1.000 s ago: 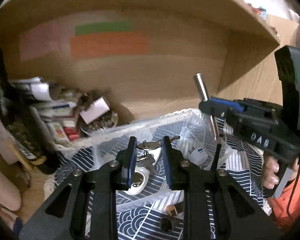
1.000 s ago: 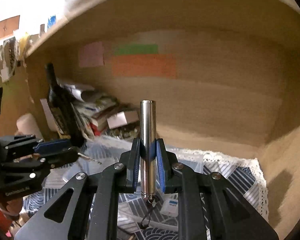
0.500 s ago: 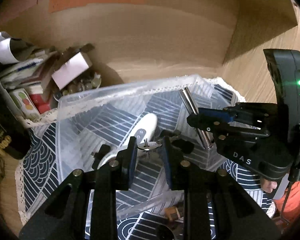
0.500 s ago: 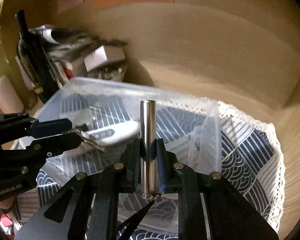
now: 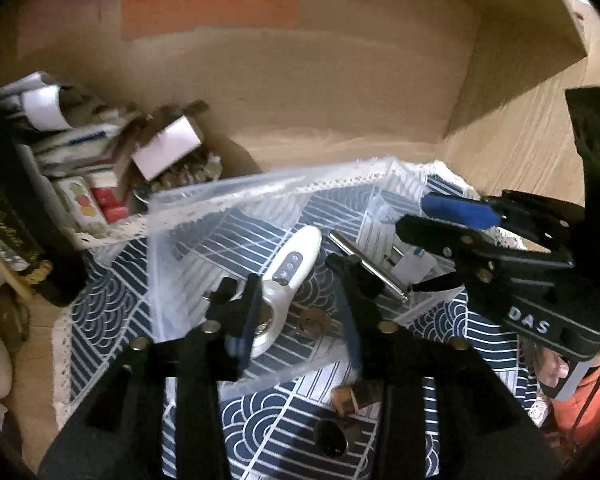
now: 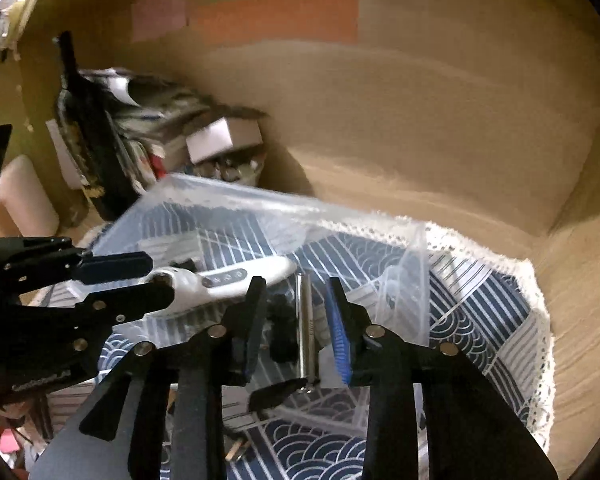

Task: Organize rigid objects
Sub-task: 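Lower the keys and silver tube into the clear box and release, then grasp the black-and-gold lighter with the right tool while the left tool grasps the round black connector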

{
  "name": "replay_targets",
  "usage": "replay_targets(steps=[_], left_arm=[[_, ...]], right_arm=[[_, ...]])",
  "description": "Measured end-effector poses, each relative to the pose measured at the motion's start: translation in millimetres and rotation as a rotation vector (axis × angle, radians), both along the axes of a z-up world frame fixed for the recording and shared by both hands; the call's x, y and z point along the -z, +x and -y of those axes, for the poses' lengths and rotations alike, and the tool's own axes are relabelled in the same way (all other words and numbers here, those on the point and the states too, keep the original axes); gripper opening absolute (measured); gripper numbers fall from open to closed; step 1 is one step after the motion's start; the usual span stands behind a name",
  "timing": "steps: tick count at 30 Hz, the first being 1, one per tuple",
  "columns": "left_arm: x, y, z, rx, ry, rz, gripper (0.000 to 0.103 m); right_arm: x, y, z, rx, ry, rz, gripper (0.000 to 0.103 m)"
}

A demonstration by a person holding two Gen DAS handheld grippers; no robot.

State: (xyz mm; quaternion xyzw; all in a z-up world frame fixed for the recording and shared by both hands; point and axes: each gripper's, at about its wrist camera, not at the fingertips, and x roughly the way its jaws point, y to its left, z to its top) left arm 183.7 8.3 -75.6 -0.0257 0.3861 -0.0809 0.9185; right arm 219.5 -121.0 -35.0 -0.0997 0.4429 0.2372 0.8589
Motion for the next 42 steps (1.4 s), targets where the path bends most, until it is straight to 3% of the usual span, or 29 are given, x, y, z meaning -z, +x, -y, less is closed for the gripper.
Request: replay_targets(steps=[5,10,12,26,37,39,41,42], left_arm=[[-18,-26,-5,-0.025,0.015,0.063,0.063],[-23,-50,-13,-0.048,0.028,0.079,0.078],[-19,-58,-17,-0.054,0.031,0.072,0.08],[44,-79,-27,-0.055,0.044,-0.102,0.08],[61,-77,-10,0.005,0.04,-0.152,0.08],[63,-75,-6,0.019,0.035,-0.161,0.08],[64,-72,-1,0.027,0.04,-0.165,0.08],[64,-71,1,0.032,0.041,-0.167,0.08]], right_arm=[[-19,-24,-1,-0.029,0.032,0.045,0.046],[-24,-49,-4,-0.069,0.053,0.043,0.048],[-20,-58,-6,-0.083,0.052,0.031,0.048],[57,-69,-23,-0.131,-0.05,-0.193,0.048],[77,-60,-32,-0.173,-0.075,-0.28,0.048],[76,-65,-33,-0.175,-0.098,-0.251,0.041],[74,-67,-32,-0.181,-0.086,-0.252,0.024],[72,-69,-29,-0.175,-0.082,-0.249,0.021]])
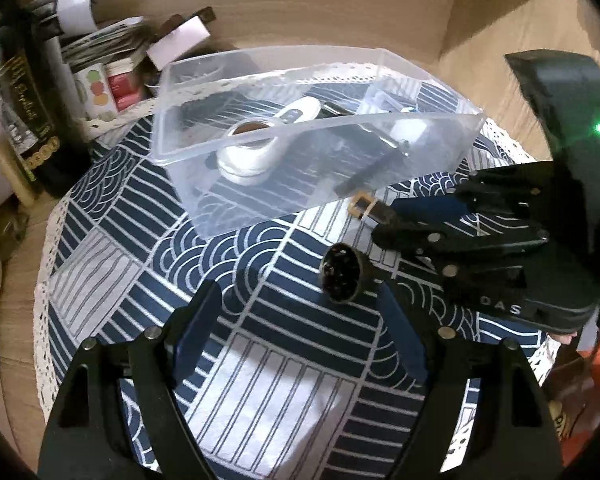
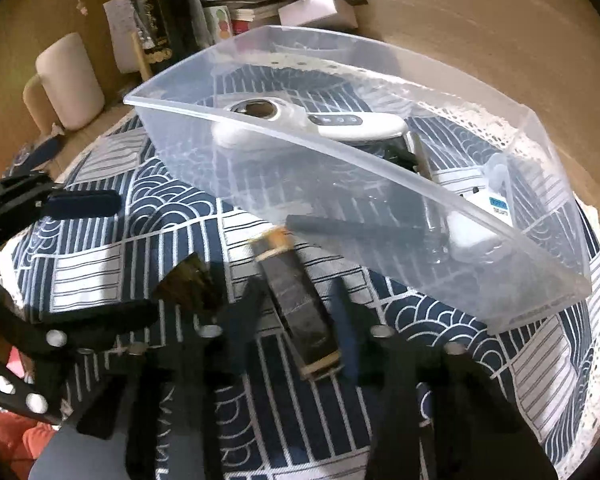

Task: Organize rigid objects
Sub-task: 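Grasp the black-and-gold lighter with the right tool while the left tool grasps the round black connector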

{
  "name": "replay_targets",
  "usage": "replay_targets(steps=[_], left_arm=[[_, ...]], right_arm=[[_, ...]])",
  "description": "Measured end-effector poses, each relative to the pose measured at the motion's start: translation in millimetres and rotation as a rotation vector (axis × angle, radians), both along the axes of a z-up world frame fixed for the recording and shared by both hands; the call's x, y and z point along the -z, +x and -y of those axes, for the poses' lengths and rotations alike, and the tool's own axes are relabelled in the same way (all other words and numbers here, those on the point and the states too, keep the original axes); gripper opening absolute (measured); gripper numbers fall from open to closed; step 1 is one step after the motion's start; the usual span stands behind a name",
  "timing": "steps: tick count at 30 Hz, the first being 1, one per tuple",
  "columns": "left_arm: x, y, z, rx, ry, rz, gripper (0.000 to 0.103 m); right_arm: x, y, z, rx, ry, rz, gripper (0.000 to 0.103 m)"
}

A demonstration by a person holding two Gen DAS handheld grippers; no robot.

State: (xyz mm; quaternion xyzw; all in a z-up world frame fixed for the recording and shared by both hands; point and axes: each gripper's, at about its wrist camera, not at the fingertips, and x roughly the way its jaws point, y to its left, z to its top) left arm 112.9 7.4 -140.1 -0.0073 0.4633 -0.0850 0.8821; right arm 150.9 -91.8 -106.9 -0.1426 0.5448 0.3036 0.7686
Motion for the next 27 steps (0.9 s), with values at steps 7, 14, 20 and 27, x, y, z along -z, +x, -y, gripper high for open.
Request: replay_targets(steps=[7,14,20,27], left_arm=[[6,15,23,0.048,0.012,-0.03,0.078],[11,23,32,0.061,0.042,-0.024,0.036],[0,18,25,0.04,0.01,-0.002,0.036],[-42,10,16,0.018,-0.011,0.107,0.036]], right_arm=[[-17,-12,27,0.053,0.037,0.05,0.022],[-43,-20,48,0.089,0.099,0.112,0.022],[-65,-21,53,0.109,0.144,0.168,0.022],[-88,-10,55,0.143,0.18,0.244,0.022]])
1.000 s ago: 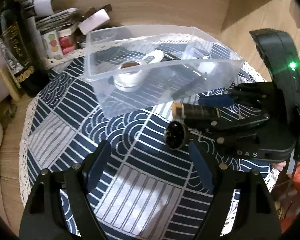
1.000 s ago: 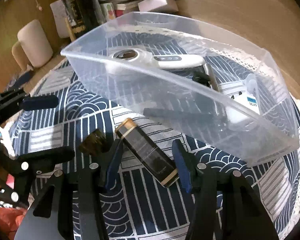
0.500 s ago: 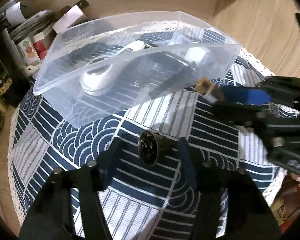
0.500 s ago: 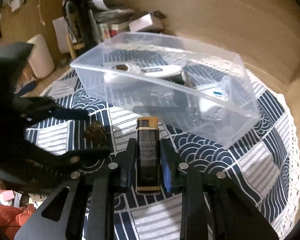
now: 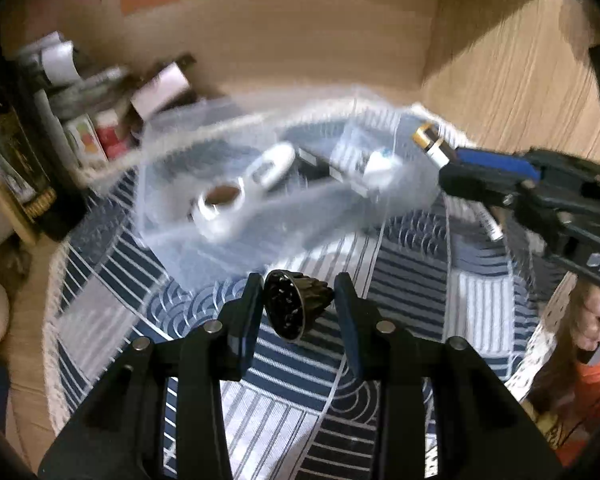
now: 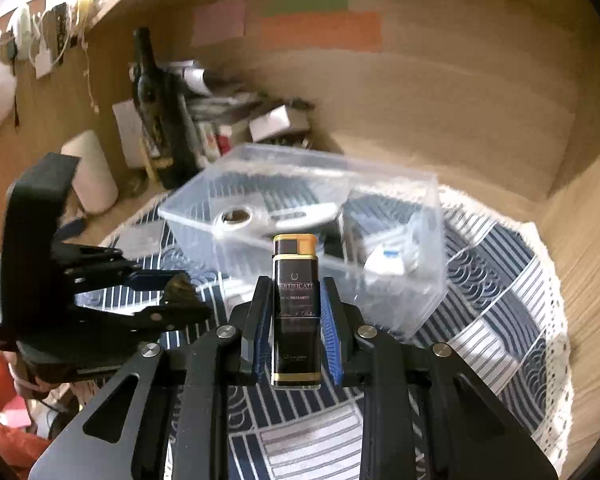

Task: Organize rigid objects
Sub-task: 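Grasp the black-and-gold lighter with the right tool while the left tool grasps the round black connector, then lower the lighter and connector into the clear box and release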

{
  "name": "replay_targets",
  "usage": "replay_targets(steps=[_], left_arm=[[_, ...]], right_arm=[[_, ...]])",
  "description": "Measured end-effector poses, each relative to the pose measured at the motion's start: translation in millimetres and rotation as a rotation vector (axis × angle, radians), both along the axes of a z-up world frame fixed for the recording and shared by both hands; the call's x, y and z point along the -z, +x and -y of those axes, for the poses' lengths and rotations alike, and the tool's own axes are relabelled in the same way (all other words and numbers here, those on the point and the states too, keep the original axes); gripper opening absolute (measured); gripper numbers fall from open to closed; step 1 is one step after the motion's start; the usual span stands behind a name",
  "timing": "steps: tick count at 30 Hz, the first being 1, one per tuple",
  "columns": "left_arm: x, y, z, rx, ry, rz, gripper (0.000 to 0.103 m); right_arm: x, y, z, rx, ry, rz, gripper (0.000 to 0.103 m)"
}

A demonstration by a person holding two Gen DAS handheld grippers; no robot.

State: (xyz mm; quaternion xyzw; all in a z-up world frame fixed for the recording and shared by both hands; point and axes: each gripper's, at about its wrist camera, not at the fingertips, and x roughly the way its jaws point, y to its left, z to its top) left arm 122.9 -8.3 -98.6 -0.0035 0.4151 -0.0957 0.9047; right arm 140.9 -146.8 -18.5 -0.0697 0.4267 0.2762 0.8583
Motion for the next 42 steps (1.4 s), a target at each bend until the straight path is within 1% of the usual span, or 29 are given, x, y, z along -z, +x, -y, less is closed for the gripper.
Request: replay_targets(steps=[5,8,12,16,19,22,23,26,30,36,38,40,42], left_arm=[[-33,4,-6,-0.022,-0.021,0.088,0.036],[-50,10,-11,-0.041,-0.037,0.123,0.036],[-63,22,-14,-0.052,-0.044,0.154,0.036],[-66,35,-12,-0.053,-0.036,0.162,0.036],[-62,47,-7,-0.048,-0.027,0.144,0.036],[-50,62,-2,-0.036,-0.017,0.108,0.036],[-45,66,-1,-0.014,-0.036,-0.005,0.036],[-29,77,4,-0.005,-0.026,-0.048,0.036],[-12,87,7,0.002,-0.021,-0.09,0.036],[4,99,6,-0.001,-0.037,-0.151,0.036],[4,100,5,-0.003,-0.043,-0.16,0.038],[2,98,5,0.0,-0.043,-0.157,0.047],[-4,94,5,-0.002,-0.033,-0.134,0.05]], right_arm=[[-15,13,1,0.032,0.018,0.053,0.022],[-25,26,3,0.059,0.035,0.084,0.022],[-33,40,3,0.08,0.038,0.118,0.022],[-31,57,0,0.094,0.036,0.121,0.022],[-21,69,-4,0.097,0.019,0.1,0.022],[-4,79,-8,0.091,0.002,0.057,0.022],[2,82,-9,0.089,-0.006,0.043,0.022],[22,87,-14,0.079,-0.036,-0.002,0.022],[41,91,-17,0.068,-0.069,-0.048,0.022],[56,95,-21,0.06,-0.101,-0.085,0.022],[58,95,-21,0.058,-0.105,-0.097,0.022],[58,94,-21,0.062,-0.11,-0.091,0.022],[55,94,-21,0.062,-0.104,-0.087,0.022]])
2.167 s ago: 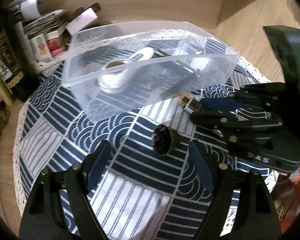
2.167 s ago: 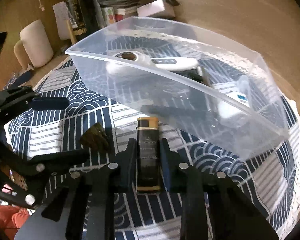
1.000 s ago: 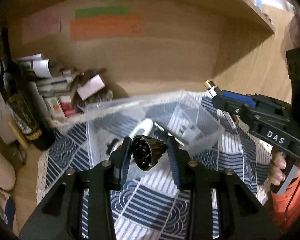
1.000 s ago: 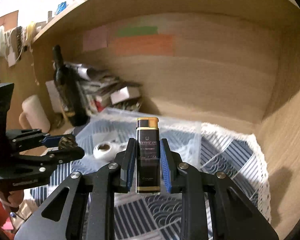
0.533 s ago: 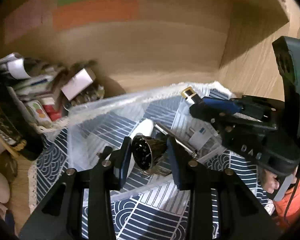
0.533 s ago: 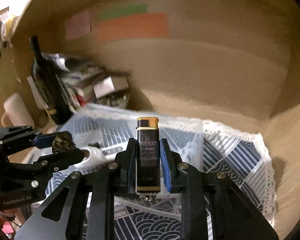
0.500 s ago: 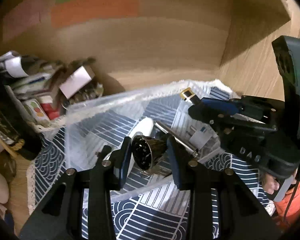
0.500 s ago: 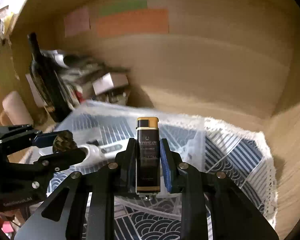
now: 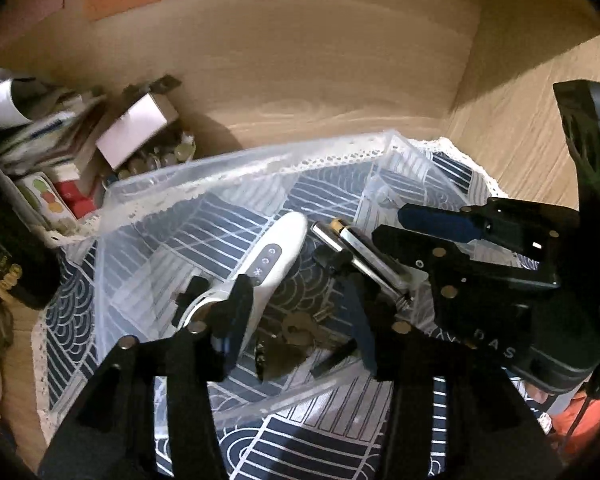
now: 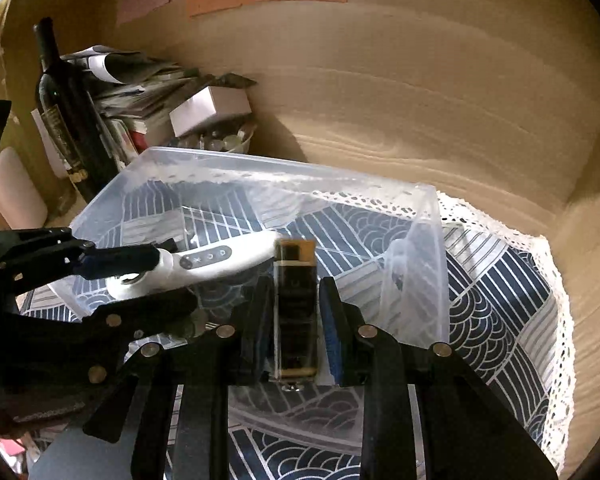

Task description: Organize rigid objects

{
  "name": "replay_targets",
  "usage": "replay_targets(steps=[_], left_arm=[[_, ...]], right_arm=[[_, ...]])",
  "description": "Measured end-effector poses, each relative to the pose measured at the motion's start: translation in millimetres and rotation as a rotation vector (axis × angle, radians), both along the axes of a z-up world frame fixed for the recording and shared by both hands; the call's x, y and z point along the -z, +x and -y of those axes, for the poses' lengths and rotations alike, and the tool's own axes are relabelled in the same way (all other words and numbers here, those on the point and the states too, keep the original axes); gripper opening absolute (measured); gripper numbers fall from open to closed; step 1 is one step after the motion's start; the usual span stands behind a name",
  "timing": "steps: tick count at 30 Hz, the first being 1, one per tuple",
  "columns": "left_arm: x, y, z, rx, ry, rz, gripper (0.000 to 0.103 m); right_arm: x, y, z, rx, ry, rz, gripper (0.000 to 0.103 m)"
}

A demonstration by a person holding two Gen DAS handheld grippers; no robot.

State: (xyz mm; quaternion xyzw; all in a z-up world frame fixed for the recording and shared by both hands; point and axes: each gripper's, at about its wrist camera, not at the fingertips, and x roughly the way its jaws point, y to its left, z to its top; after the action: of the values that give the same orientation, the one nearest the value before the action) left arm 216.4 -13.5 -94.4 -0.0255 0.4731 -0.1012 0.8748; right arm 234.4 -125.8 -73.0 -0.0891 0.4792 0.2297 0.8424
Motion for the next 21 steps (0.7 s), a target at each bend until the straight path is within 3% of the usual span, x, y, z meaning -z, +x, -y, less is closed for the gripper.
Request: replay_targets(steps=[6,11,15,18,21], left_arm=[[-27,-17,-2,0.002,0.015,0.066,0.051],[-57,-43,-9,-0.02,0.015,0.158,0.064],[-82,-68,-18,-0.04,0.012,0.236,0.073],[-99,-89,-25,-0.061,0.007,0.302,0.08],[-114,-109,-30,-0.057,0.008,0.362,0.089]], right_arm=[[-24,-10,6,0.007,0.029,0.055,0.03],[-53,-29,11,0.008,0.068,0.123,0.041],[-81,-51,14,0.002,0.104,0.193,0.044],[-102,-71,16,-0.001,0.141,0.252,0.059],[-121,-92,19,0.01,0.166,0.321,0.063]])
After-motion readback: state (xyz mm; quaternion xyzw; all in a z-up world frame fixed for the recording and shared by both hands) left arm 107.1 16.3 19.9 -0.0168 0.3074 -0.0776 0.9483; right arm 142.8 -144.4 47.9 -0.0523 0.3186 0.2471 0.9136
